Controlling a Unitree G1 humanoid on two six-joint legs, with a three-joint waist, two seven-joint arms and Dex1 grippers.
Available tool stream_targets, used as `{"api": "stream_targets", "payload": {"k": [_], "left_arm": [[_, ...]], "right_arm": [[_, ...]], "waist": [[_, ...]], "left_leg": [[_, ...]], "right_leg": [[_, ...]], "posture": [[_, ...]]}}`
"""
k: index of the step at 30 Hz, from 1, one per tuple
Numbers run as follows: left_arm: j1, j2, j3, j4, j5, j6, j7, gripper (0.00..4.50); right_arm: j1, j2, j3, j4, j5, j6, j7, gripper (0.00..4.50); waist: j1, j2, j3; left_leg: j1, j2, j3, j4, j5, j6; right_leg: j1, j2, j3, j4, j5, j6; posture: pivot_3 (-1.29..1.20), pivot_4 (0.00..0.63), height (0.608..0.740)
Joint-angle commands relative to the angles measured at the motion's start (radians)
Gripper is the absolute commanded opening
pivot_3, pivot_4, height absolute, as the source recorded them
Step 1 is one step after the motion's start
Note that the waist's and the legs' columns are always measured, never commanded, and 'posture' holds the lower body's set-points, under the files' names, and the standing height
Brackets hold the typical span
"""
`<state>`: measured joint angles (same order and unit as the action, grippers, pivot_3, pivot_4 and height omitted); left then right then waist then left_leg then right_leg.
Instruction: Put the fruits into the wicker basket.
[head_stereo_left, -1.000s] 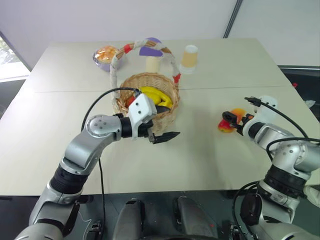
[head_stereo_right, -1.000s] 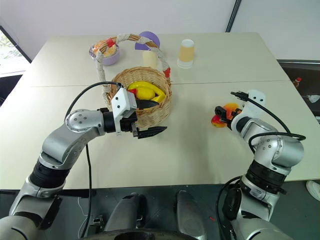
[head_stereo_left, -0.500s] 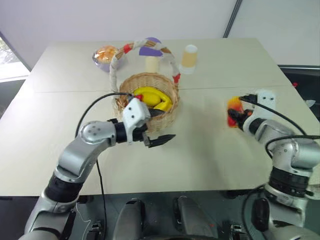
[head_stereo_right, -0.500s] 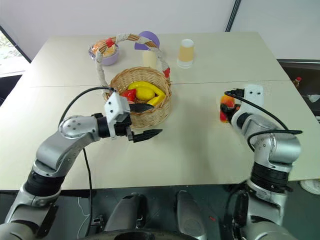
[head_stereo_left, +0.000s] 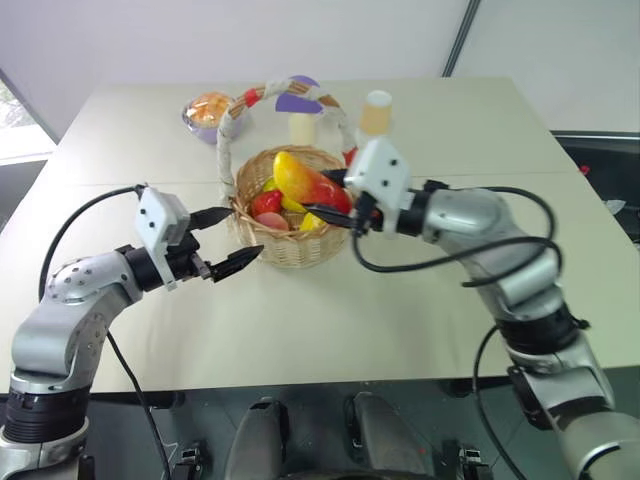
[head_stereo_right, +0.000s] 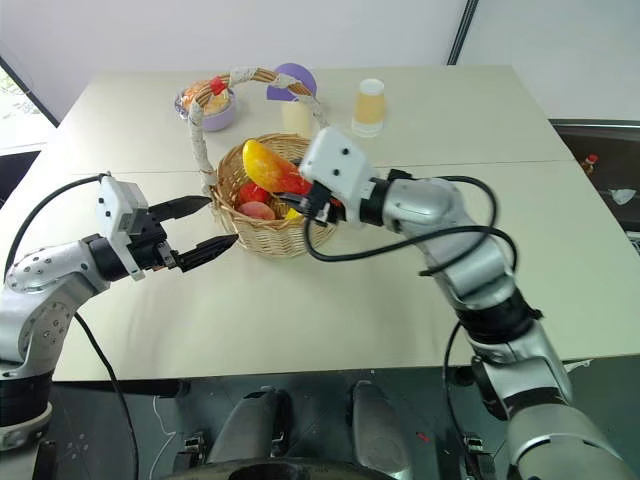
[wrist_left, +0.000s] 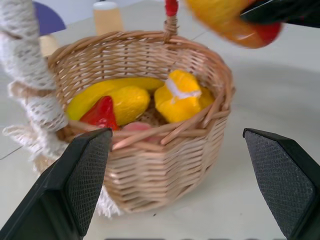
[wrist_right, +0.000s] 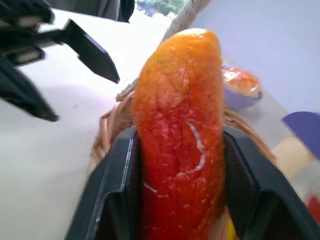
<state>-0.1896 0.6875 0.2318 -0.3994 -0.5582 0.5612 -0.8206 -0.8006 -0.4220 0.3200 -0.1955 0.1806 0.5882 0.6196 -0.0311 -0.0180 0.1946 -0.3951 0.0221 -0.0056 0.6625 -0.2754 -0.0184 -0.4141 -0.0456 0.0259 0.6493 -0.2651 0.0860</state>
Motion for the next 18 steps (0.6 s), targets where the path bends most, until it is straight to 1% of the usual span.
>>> {"api": "stream_targets", "payload": {"k": [1, 3, 4, 6, 7, 9, 11, 12, 15, 16, 18], "left_arm": [[0.015, 0.006, 0.035, -0.062, -0.021, -0.013, 0.021, 4.50], [0.024, 0.003, 0.036, -0.076, -0.026, -0.010, 0.037, 4.50], [0.031, 0.001, 0.037, -0.086, -0.029, -0.008, 0.046, 4.50], [0.043, -0.005, 0.029, -0.110, -0.035, -0.005, 0.065, 4.50], [0.044, -0.007, 0.024, -0.116, -0.036, -0.003, 0.072, 4.50], [0.042, -0.010, 0.014, -0.122, -0.041, -0.001, 0.081, 4.50], [0.034, -0.016, 0.001, -0.127, -0.043, 0.002, 0.085, 4.50], [0.029, -0.020, -0.004, -0.127, -0.047, 0.003, 0.086, 4.50], [0.010, -0.037, -0.017, -0.120, -0.060, -0.004, 0.087, 4.50], [0.003, -0.049, -0.022, -0.115, -0.061, -0.017, 0.088, 4.50], [-0.016, -0.086, -0.025, -0.098, -0.081, -0.023, 0.103, 4.50]], "right_arm": [[-0.063, 0.043, 0.018, 0.110, -0.080, -0.057, -0.041, 1.65], [-0.078, 0.059, 0.023, 0.158, -0.103, -0.090, -0.034, 2.70], [-0.086, 0.069, 0.021, 0.180, -0.113, -0.104, -0.035, 3.12], [-0.076, 0.069, 0.003, 0.153, -0.120, -0.166, -0.028, 4.16], [-0.062, 0.065, -0.015, 0.114, -0.102, -0.191, -0.009, 4.46], [-0.019, 0.042, -0.059, 0.010, -0.035, -0.216, 0.052, 4.46], [0.054, -0.009, -0.128, -0.128, 0.084, -0.171, 0.136, 4.46], [0.088, -0.030, -0.170, -0.180, 0.145, -0.119, 0.156, 4.46], [0.174, -0.080, -0.303, -0.255, 0.295, 0.041, 0.148, 4.46], [0.196, -0.092, -0.334, -0.259, 0.306, 0.069, 0.125, 4.46], [0.209, -0.066, -0.388, -0.220, 0.328, 0.136, 0.043, 4.46]], "waist": [[0.004, 0.000, 0.000], [0.013, 0.000, 0.000], [0.016, 0.000, 0.000], [0.017, 0.000, 0.000], [0.016, 0.000, 0.000], [0.017, 0.000, 0.000], [0.022, 0.000, 0.000], [0.021, 0.000, 0.000], [0.019, 0.000, 0.000], [0.019, 0.000, 0.000], [0.014, 0.000, 0.000]], "left_leg": [[-0.003, -0.001, 0.000, 0.000, 0.000, 0.000], [-0.011, -0.001, 0.000, 0.001, 0.000, 0.000], [-0.014, -0.002, 0.000, 0.001, 0.001, -0.001], [-0.015, -0.002, 0.000, 0.001, 0.001, -0.001], [-0.015, -0.003, 0.000, 0.001, 0.001, -0.001], [-0.015, -0.003, 0.000, 0.001, 0.000, -0.001], [-0.015, -0.003, -0.001, 0.001, 0.000, -0.001], [-0.015, -0.003, -0.003, 0.001, 0.000, 0.000], [-0.014, -0.004, -0.003, 0.001, 0.000, 0.000], [-0.014, -0.004, -0.002, 0.001, 0.000, 0.000], [-0.012, -0.004, -0.002, 0.001, 0.000, 0.000]], "right_leg": [[-0.003, -0.001, 0.000, 0.000, 0.000, 0.000], [-0.012, -0.002, 0.000, 0.002, 0.000, 0.000], [-0.016, -0.002, 0.000, 0.003, 0.001, 0.000], [-0.016, -0.003, 0.000, 0.002, 0.001, 0.000], [-0.016, -0.003, 0.000, 0.002, 0.001, 0.000], [-0.016, -0.003, 0.000, 0.002, 0.001, 0.000], [-0.015, -0.003, -0.001, 0.002, 0.001, 0.000], [-0.014, -0.003, -0.001, 0.002, 0.001, 0.000], [-0.013, -0.004, -0.001, 0.002, 0.001, 0.000], [-0.012, -0.005, -0.001, 0.002, 0.001, 0.000], [-0.012, -0.005, -0.001, 0.002, 0.001, 0.000]], "posture": [[0.00, 0.150, 0.740], [0.00, 0.150, 0.740], [0.00, 0.150, 0.740], [0.00, 0.150, 0.740], [0.00, 0.150, 0.740], [0.00, 0.150, 0.740], [0.00, 0.150, 0.740], [0.00, 0.150, 0.740], [0.00, 0.150, 0.740], [0.00, 0.150, 0.740], [0.00, 0.150, 0.740]]}}
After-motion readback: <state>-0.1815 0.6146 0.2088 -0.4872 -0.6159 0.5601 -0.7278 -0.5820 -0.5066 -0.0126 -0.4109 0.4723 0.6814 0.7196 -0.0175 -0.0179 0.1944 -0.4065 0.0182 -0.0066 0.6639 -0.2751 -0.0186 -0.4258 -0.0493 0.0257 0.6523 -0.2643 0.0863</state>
